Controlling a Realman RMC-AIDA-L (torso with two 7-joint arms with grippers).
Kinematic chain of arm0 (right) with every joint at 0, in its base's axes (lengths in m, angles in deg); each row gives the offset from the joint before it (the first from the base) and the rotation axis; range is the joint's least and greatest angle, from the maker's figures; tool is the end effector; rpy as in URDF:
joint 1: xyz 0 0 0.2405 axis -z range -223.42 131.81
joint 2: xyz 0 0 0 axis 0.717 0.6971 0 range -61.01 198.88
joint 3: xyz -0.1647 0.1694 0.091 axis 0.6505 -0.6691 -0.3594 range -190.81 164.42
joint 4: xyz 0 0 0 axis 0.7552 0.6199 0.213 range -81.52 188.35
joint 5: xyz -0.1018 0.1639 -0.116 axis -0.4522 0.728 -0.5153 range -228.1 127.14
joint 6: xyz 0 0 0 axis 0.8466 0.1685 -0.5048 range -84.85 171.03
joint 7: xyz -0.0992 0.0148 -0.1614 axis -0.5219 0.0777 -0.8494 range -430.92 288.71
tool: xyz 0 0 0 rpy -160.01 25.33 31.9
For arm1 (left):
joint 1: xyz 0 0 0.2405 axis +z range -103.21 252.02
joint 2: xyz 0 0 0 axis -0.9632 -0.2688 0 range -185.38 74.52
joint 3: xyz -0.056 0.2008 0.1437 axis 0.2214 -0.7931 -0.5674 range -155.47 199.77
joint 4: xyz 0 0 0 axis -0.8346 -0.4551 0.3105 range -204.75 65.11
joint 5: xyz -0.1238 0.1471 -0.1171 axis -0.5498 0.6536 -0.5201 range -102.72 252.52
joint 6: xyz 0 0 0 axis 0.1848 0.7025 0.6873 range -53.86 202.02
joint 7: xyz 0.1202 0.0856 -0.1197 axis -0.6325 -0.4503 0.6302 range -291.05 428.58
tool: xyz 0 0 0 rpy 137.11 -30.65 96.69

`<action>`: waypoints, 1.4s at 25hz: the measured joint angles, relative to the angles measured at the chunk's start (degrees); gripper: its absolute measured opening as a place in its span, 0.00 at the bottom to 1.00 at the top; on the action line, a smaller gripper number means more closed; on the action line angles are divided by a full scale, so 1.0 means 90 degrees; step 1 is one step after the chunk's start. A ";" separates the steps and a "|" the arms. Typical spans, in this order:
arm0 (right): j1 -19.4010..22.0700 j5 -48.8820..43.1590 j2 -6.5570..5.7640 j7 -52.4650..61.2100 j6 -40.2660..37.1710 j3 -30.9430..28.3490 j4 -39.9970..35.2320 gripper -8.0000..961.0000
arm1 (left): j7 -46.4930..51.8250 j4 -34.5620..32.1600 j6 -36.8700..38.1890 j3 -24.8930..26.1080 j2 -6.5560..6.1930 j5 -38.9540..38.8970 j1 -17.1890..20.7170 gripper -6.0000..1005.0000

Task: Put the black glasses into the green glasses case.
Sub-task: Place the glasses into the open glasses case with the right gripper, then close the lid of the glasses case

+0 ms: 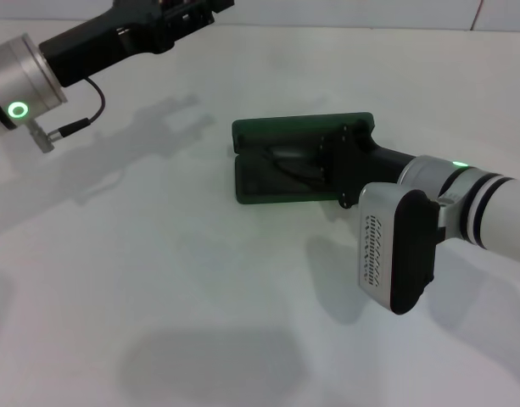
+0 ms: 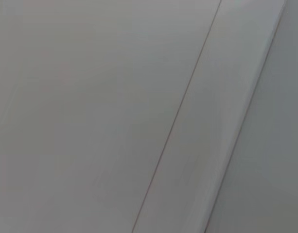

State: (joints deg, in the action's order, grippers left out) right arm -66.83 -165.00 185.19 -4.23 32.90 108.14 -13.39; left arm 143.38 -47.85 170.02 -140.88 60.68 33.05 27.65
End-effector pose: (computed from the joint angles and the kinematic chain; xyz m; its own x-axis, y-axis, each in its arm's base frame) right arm 0.1589 0.3857 -0.1465 0.7707 0.5194 0.3692 0.6290 -0.5272 -0.5713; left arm -0.2017 0.4134 0.0090 0.4706 0.2569 0.8441 0.5902 -0.8028 -0.0846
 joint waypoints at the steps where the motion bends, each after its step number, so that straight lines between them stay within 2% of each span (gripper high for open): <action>1: 0.0009 0.0000 0.0001 0.0000 0.0007 0.0014 0.0001 0.15 | 0.0000 0.0000 0.0000 0.0000 0.0007 0.0011 0.0000 0.64; 10: 0.0105 0.0043 0.0002 0.0014 0.0446 0.0251 0.0013 0.18 | 0.0000 0.0000 0.0002 0.0000 0.0053 0.0060 0.0012 0.64; 17: 0.0162 0.0178 0.0002 0.0093 0.0222 0.0187 -0.0080 0.20 | 0.0000 0.0004 0.0005 0.0000 0.0058 0.0070 0.0094 0.64; 21: 0.0201 0.0490 -0.0022 0.0100 -0.0224 -0.0042 -0.0204 0.20 | 0.0000 0.0040 -0.0028 0.0000 0.0058 0.0169 0.0113 0.64; 22: 0.0212 0.0684 -0.0036 0.0102 -0.0620 -0.0267 -0.0280 0.21 | 0.0000 0.0043 -0.0073 0.0000 0.0058 0.0195 0.0121 0.64; 23: 0.0228 0.1076 -0.0051 0.0102 -0.1638 -0.0935 -0.0379 0.21 | -0.0001 0.0041 -0.0102 0.0000 0.0058 0.0203 0.0125 0.64; 24: 0.0228 0.1076 -0.0051 0.0102 -0.1638 -0.0935 -0.0379 0.21 | -0.0004 0.0029 -0.0130 0.0000 0.0058 0.0203 0.0124 0.64; 26: 0.0187 0.1482 -0.0047 0.0099 -0.2919 -0.1855 -0.0265 0.21 | -0.0014 0.0007 -0.0174 0.0000 0.0061 0.0203 0.0083 0.64; 29: 0.0067 0.1500 -0.0047 0.0207 -0.3177 -0.2140 0.0024 0.22 | -0.0018 0.0001 -0.0252 0.0000 0.0081 0.0203 0.0015 0.64; 35: -0.0312 0.1486 -0.0050 0.0491 -0.3166 -0.2282 0.0704 0.23 | -0.0019 0.0000 -0.0299 0.0000 0.0087 0.0205 0.0007 0.64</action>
State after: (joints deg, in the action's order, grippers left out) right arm -69.64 -151.63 184.74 0.19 4.41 87.60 -7.05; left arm 143.21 -47.85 167.32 -140.89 61.47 34.90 27.71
